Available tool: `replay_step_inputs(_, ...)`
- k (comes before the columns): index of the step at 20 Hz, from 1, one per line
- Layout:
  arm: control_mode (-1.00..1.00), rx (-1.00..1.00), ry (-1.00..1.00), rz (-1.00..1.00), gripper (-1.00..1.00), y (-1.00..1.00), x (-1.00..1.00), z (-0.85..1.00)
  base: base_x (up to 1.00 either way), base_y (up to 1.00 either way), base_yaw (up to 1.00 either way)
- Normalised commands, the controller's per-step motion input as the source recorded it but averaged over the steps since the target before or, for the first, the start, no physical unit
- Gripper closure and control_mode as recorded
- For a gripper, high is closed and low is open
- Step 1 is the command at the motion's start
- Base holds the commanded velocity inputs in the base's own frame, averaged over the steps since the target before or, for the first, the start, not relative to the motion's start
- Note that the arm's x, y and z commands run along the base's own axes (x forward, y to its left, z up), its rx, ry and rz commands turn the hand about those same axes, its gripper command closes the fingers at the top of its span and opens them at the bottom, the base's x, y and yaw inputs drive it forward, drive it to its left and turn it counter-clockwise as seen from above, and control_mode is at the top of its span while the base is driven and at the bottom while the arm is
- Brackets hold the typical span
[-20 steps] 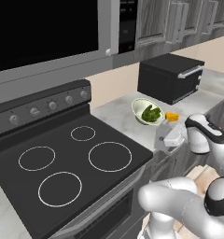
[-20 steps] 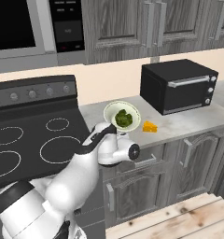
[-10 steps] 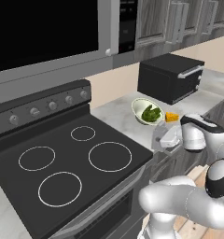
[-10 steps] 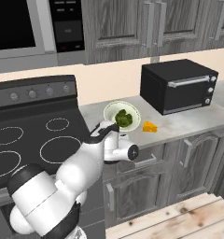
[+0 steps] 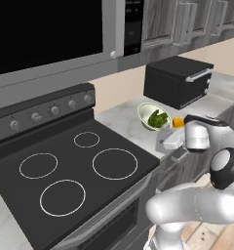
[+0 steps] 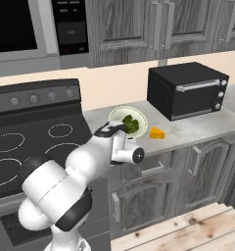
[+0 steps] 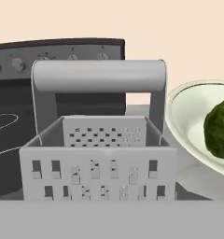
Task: Pick the cheese from the fridge and the cheese grater from the cabinet and place them next to the salad bowl.
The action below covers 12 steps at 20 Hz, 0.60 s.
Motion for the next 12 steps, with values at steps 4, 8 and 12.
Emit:
replay_step_inputs(4,-1.0,0.0,-0.01,-0.04,1.0,0.02,0.18,-0.22,0.0,0.0,0.0)
replay_step_inputs(8,-1.0,0.0,0.0,-0.02,1.0,0.04,0.27,-0.21,0.0,0.0,0.0)
replay_step_inputs(12,-1.0,0.0,0.0,0.0,1.0,0.0,0.4,-0.08,0.0,0.0,0.0)
